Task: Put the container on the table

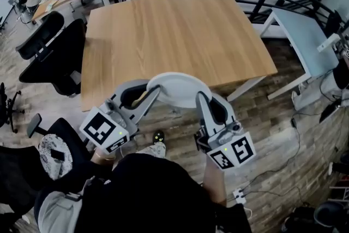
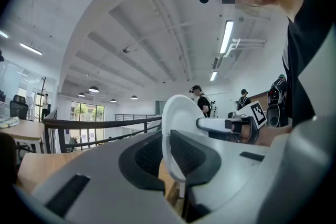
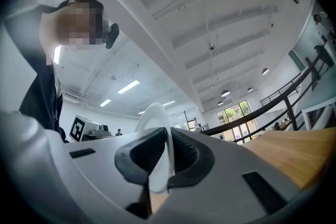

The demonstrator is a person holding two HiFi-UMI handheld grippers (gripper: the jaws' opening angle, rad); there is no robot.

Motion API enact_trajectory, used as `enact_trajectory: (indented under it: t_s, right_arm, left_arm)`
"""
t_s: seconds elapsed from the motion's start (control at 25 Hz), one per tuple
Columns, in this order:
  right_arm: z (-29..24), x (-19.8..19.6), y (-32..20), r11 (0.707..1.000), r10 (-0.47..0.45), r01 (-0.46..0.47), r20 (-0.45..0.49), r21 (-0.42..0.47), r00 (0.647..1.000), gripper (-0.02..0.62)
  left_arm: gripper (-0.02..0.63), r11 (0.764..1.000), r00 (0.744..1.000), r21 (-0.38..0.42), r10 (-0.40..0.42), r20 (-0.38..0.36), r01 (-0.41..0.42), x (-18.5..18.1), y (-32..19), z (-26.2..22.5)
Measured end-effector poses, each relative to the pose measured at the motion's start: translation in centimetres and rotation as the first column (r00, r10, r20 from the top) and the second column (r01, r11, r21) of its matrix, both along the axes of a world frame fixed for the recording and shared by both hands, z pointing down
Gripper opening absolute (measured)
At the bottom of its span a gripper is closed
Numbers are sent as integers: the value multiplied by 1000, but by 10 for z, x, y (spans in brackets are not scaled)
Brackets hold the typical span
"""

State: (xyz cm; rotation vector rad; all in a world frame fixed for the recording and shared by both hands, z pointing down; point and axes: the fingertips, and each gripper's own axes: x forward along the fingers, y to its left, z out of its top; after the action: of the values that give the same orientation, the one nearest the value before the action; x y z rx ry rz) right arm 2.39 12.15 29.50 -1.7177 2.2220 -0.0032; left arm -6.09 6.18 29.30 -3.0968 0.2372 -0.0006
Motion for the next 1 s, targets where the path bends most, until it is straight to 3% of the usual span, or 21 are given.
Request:
enact_trajectory:
  t_s: [0.6,1.0]
  right_arm:
    - [-8,20,-130,999,-17,16,-50,-28,999,23]
    - [-2,30,-159,999,9,-11,-58,-50,998,24]
  left_arm:
    - [46,999,999,-10,-36,-19,36,19,-127,-2]
    - [46,998,1000,-66,-20,-16,19,29,-157,9]
